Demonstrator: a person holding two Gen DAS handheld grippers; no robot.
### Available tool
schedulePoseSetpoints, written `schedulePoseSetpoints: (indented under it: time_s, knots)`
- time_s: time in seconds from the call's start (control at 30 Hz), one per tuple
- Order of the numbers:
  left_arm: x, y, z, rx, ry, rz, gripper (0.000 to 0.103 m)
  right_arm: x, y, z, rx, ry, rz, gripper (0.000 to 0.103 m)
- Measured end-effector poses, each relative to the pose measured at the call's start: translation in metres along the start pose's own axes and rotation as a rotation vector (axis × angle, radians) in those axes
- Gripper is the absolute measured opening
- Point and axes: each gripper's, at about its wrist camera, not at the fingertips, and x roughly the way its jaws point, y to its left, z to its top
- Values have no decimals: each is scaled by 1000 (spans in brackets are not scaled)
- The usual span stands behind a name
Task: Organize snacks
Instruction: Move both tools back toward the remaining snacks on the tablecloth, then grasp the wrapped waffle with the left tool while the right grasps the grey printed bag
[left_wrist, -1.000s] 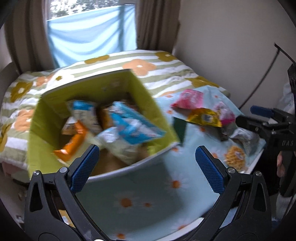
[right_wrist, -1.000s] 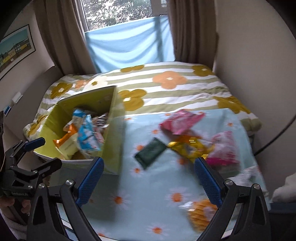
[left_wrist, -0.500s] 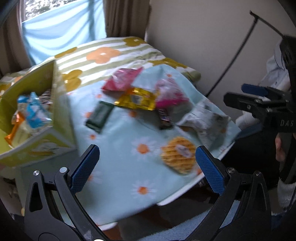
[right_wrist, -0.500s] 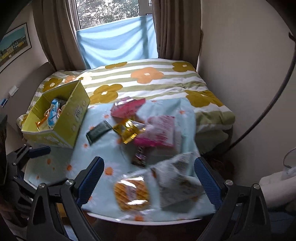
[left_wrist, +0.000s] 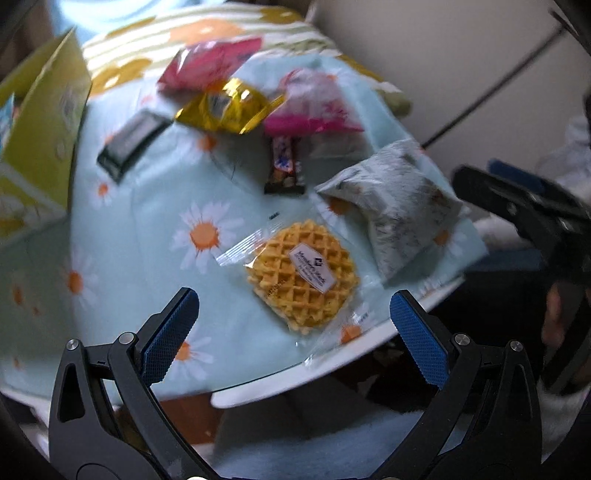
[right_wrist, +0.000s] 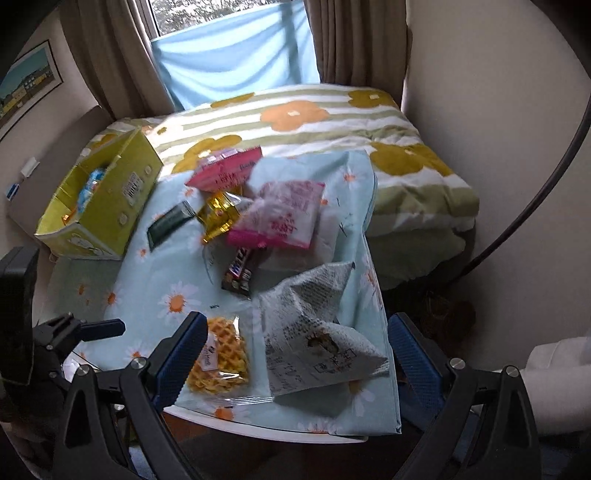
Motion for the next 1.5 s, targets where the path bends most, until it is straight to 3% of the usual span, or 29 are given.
schedulePoseSetpoints:
  time_s: [0.3,0.63,0.8,0.97,1.1,1.37,1.5]
  knots:
    - [49,-9,8,-144,34,31,102,26,-9,-2,29,64,-8,97]
    - [75,-22,14,-188,-14,109,102,42,-9,-2,-14,89,10,97]
    - [89,-35,15,-159,-16,176,102,49,-7,-4,-30,93,26,97]
    - [96,-41,14,-145,-5,185,102,56,-2,-5,-69,97,21,97]
    - [94,-42,14,-85,5,218,90,62,-3,-6,-77,103,21,97]
    - [88,-39,11,-37,21,201,79,72,6,-12,-173,100,-21,97]
    - [84,-31,14,-71,29,182,78,81,12,-17,-209,108,-21,94]
